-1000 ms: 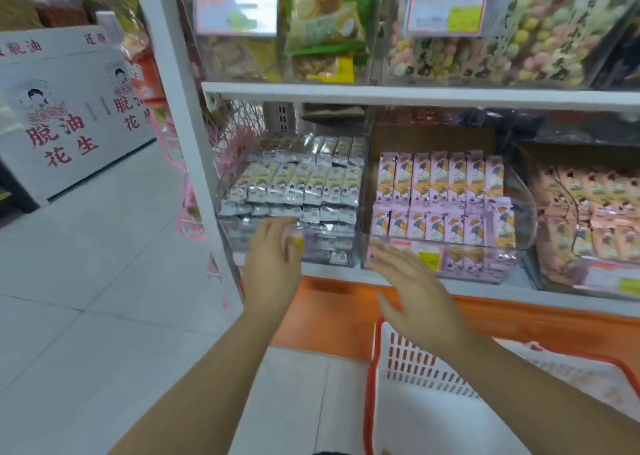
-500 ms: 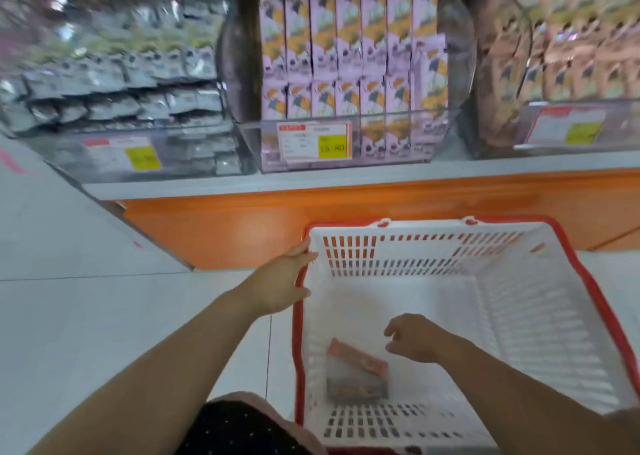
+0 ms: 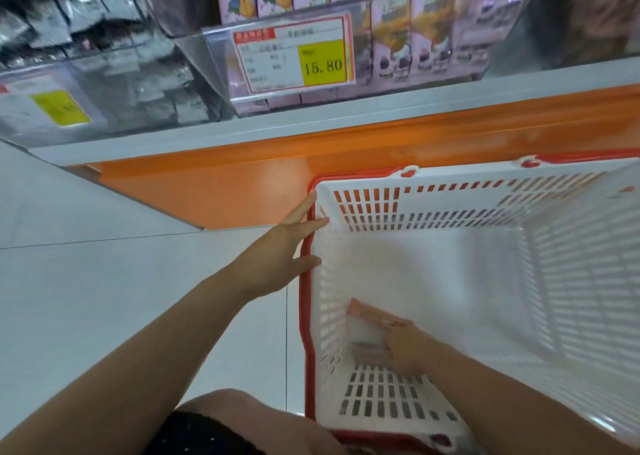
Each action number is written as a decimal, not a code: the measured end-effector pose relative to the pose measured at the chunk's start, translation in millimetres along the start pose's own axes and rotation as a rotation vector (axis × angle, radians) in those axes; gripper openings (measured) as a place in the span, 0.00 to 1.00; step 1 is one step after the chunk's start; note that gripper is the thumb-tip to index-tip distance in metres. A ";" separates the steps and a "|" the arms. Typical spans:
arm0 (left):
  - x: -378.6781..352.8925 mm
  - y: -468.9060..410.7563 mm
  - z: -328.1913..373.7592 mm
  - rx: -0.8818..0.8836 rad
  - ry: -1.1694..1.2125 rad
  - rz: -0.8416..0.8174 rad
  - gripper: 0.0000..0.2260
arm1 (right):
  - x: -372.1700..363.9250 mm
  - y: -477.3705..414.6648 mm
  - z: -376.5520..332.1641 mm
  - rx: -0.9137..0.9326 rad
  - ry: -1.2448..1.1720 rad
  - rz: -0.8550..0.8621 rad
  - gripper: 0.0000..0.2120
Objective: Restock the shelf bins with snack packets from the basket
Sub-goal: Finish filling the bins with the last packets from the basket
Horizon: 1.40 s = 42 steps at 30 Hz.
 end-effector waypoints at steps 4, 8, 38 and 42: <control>-0.1 -0.2 0.8 0.018 0.015 0.001 0.30 | 12.9 9.6 -7.5 0.063 0.050 0.128 0.28; 0.4 1.6 2.5 0.028 0.007 -0.025 0.29 | 49.1 33.0 -7.5 0.027 -0.047 0.162 0.11; 119.0 161.6 110.1 -0.011 1.114 1.036 0.06 | 218.8 360.9 -154.4 0.783 -0.565 0.913 0.16; 142.2 176.6 99.9 -0.089 1.202 1.115 0.07 | 241.3 364.5 -183.2 0.839 -0.541 0.781 0.19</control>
Point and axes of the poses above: each hand's wrist, its own y-axis away from the middle knuckle, its own x-axis out of the back of the hand, z = x × y, the point moved 8 cm from there along -y, towards the middle knuckle, and after that the axes turned 15 degrees about -x, right-handed, at the moved point
